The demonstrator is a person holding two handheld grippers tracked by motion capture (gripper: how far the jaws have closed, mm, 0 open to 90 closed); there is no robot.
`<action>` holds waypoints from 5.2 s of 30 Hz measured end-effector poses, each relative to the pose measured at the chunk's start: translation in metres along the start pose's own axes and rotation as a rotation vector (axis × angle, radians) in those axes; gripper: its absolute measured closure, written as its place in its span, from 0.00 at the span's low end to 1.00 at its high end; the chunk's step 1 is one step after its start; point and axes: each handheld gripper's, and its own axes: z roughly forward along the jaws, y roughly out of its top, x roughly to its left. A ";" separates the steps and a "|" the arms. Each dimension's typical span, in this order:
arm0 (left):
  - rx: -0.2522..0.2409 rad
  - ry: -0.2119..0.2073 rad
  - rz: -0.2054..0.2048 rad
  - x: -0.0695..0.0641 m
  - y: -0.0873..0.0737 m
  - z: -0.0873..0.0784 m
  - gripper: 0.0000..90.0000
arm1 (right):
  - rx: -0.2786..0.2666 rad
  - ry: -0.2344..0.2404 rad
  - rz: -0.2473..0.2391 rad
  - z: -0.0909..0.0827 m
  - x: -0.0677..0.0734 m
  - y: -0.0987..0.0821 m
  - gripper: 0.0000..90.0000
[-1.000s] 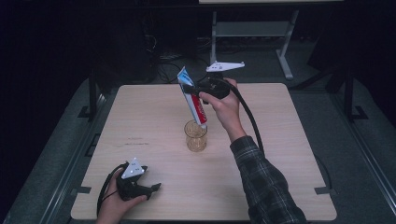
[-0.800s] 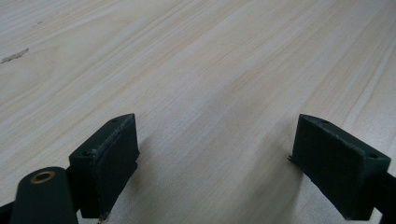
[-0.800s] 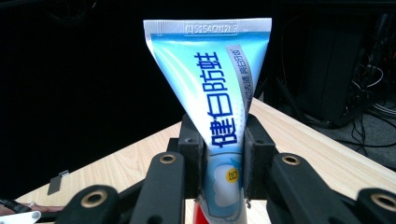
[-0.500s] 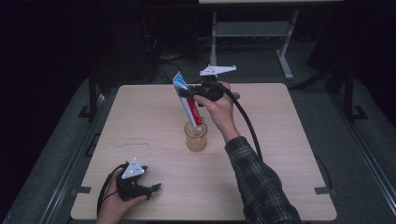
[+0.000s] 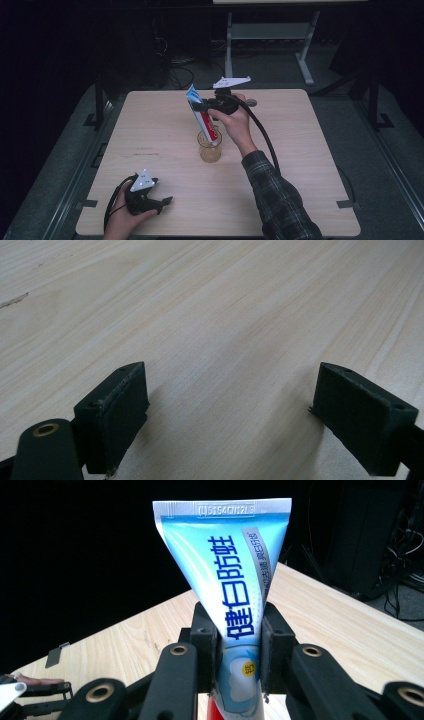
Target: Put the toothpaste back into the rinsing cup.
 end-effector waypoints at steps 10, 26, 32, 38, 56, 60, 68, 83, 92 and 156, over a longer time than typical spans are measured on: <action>0.000 0.000 0.000 0.000 0.000 0.000 0.15 | 0.031 0.009 0.000 0.004 -0.001 -0.013 0.81; 0.000 0.000 0.000 0.000 0.000 0.000 0.15 | 0.058 0.009 -0.001 0.006 -0.003 -0.029 0.80; 0.001 0.001 0.000 0.000 0.000 0.000 0.15 | 0.067 0.008 0.001 0.005 -0.003 -0.035 0.80; 0.000 0.002 0.000 0.000 0.000 0.000 0.15 | 0.082 0.006 -0.003 0.005 -0.003 -0.041 0.80; -0.001 0.001 -0.001 0.000 0.000 0.000 0.15 | 0.109 -0.004 -0.002 0.000 -0.004 -0.052 0.79; -0.001 0.001 0.000 0.000 0.000 0.000 0.15 | 0.112 -0.012 -0.013 -0.001 -0.004 -0.051 0.77; -0.001 0.001 -0.001 0.000 0.000 0.000 0.15 | 0.084 -0.042 -0.008 -0.010 -0.004 -0.048 0.59; -0.003 0.005 -0.006 -0.001 0.000 0.001 0.15 | 0.086 -0.109 0.011 -0.056 -0.013 -0.056 0.51; -0.005 0.006 -0.009 -0.001 0.000 0.001 0.15 | 0.072 -0.138 0.000 -0.077 -0.011 -0.057 0.48; -0.004 0.004 -0.008 -0.002 0.000 0.000 0.15 | 0.200 -0.309 0.067 -0.188 0.007 -0.188 0.35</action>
